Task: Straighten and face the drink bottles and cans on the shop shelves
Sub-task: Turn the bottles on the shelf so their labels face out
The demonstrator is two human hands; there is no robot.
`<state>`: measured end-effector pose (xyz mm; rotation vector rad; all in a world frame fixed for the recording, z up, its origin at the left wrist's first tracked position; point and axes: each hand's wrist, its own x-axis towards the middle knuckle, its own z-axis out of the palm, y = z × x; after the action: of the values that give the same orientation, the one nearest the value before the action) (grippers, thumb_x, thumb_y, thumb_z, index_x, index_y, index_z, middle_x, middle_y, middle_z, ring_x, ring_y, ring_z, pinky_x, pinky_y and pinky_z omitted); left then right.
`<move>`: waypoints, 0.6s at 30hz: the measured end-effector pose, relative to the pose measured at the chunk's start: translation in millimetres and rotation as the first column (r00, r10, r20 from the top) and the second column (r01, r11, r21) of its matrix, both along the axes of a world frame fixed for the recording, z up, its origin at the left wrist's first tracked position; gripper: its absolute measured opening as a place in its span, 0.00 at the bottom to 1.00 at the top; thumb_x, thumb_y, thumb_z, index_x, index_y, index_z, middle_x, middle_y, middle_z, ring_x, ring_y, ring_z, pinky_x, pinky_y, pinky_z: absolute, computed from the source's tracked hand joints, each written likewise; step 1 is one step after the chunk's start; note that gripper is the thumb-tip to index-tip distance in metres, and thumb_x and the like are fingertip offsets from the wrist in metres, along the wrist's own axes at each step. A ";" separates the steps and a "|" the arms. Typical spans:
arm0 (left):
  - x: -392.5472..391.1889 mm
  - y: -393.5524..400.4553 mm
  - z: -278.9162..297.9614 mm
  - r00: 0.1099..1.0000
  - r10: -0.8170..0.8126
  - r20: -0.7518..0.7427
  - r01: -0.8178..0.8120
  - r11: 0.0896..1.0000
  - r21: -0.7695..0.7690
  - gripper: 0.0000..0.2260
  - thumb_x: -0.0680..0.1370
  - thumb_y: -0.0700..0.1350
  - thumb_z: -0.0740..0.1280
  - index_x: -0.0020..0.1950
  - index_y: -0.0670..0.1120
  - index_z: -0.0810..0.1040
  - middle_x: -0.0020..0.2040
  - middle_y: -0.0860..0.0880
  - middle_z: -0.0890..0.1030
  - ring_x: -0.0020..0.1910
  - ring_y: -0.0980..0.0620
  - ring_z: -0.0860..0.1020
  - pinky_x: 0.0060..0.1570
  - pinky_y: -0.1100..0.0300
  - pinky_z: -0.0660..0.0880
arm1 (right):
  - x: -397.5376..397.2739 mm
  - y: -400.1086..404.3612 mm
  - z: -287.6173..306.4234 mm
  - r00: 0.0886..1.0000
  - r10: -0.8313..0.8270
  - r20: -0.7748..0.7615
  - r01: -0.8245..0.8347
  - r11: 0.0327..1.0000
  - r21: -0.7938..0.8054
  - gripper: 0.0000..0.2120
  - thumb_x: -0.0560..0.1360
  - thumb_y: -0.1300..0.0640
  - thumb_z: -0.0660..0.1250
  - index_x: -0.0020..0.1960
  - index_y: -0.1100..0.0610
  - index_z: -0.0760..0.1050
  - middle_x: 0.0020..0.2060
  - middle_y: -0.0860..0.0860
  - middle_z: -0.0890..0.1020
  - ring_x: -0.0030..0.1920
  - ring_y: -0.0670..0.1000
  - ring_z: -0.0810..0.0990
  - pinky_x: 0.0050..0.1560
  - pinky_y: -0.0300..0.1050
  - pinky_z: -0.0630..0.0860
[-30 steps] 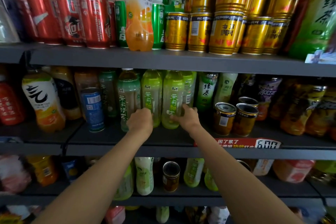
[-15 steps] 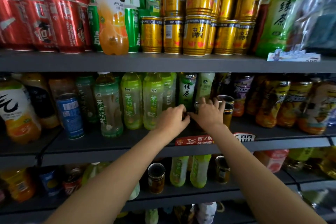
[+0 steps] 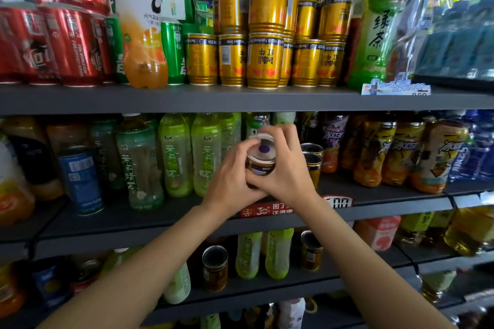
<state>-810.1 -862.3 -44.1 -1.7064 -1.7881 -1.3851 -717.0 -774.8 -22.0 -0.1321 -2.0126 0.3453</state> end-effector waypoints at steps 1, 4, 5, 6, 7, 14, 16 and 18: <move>2.0 -8.2 8.6 0.999 -0.001 -0.049 0.006 0.994 0.108 0.32 0.64 0.50 0.74 0.65 0.48 0.65 0.60 0.45 0.74 0.58 0.52 0.73 0.56 0.60 0.72 | 3.6 -9.7 11.7 0.998 0.024 -0.050 -0.021 0.998 0.056 0.30 0.63 0.51 0.75 0.60 0.55 0.67 0.54 0.56 0.69 0.56 0.54 0.72 0.54 0.47 0.75; 1.5 -28.7 48.4 0.985 0.012 -0.170 0.040 0.953 0.299 0.29 0.65 0.50 0.72 0.62 0.49 0.65 0.58 0.46 0.73 0.58 0.51 0.72 0.57 0.63 0.70 | 7.2 -33.4 50.2 0.974 0.101 -0.201 -0.066 0.982 0.176 0.31 0.64 0.52 0.76 0.62 0.57 0.66 0.55 0.59 0.71 0.58 0.54 0.71 0.58 0.47 0.73; 0.0 -33.4 64.7 0.984 0.016 -0.179 0.045 0.942 0.334 0.30 0.65 0.49 0.72 0.63 0.49 0.64 0.60 0.48 0.71 0.59 0.51 0.72 0.59 0.63 0.70 | 4.9 -39.0 64.5 0.965 0.123 -0.232 -0.084 0.981 0.174 0.32 0.65 0.52 0.76 0.62 0.60 0.66 0.55 0.59 0.72 0.59 0.55 0.72 0.59 0.47 0.72; -2.4 -36.8 80.9 0.986 0.018 -0.165 0.043 0.931 0.362 0.31 0.66 0.47 0.72 0.65 0.49 0.63 0.62 0.49 0.70 0.62 0.51 0.71 0.61 0.62 0.70 | 1.0 -43.5 79.9 0.957 0.141 -0.253 -0.108 0.984 0.142 0.33 0.65 0.53 0.76 0.63 0.63 0.66 0.56 0.59 0.72 0.59 0.54 0.72 0.60 0.47 0.72; -4.8 -39.3 95.9 0.992 0.014 -0.122 0.034 0.923 0.384 0.32 0.66 0.45 0.72 0.67 0.48 0.62 0.64 0.49 0.70 0.64 0.50 0.71 0.63 0.58 0.70 | -4.0 -48.2 95.4 0.952 0.147 -0.267 -0.125 0.987 0.097 0.34 0.66 0.52 0.76 0.64 0.64 0.66 0.57 0.58 0.73 0.59 0.53 0.73 0.61 0.44 0.72; -35.1 -25.8 152.8 0.965 0.131 0.225 -0.178 0.963 0.202 0.34 0.72 0.46 0.71 0.72 0.49 0.56 0.56 0.48 0.80 0.51 0.52 0.79 0.47 0.65 0.75 | -50.6 -49.1 143.3 0.975 0.080 -0.205 -0.129 0.962 -0.239 0.28 0.74 0.52 0.69 0.68 0.61 0.63 0.55 0.51 0.77 0.52 0.47 0.77 0.55 0.40 0.76; -43.9 -14.8 157.4 0.948 0.230 0.219 -0.258 0.960 0.108 0.32 0.73 0.50 0.70 0.71 0.48 0.56 0.56 0.47 0.80 0.52 0.49 0.78 0.48 0.60 0.73 | -57.9 -41.4 137.7 0.981 0.011 -0.191 -0.064 0.961 -0.270 0.25 0.76 0.54 0.66 0.69 0.61 0.62 0.56 0.51 0.76 0.46 0.44 0.77 0.50 0.37 0.75; -45.9 -5.6 161.5 0.932 0.310 0.188 -0.323 0.946 0.042 0.29 0.74 0.51 0.69 0.68 0.46 0.58 0.58 0.45 0.79 0.55 0.45 0.77 0.51 0.55 0.72 | -60.4 -36.0 129.0 0.976 -0.022 -0.218 -0.042 0.958 -0.283 0.23 0.77 0.57 0.65 0.69 0.61 0.62 0.54 0.48 0.75 0.42 0.39 0.75 0.45 0.29 0.73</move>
<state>-856.0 -867.8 117.5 -1.2204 -1.9766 -1.4741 -777.4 -810.8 107.0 -0.2542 -1.7370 0.6309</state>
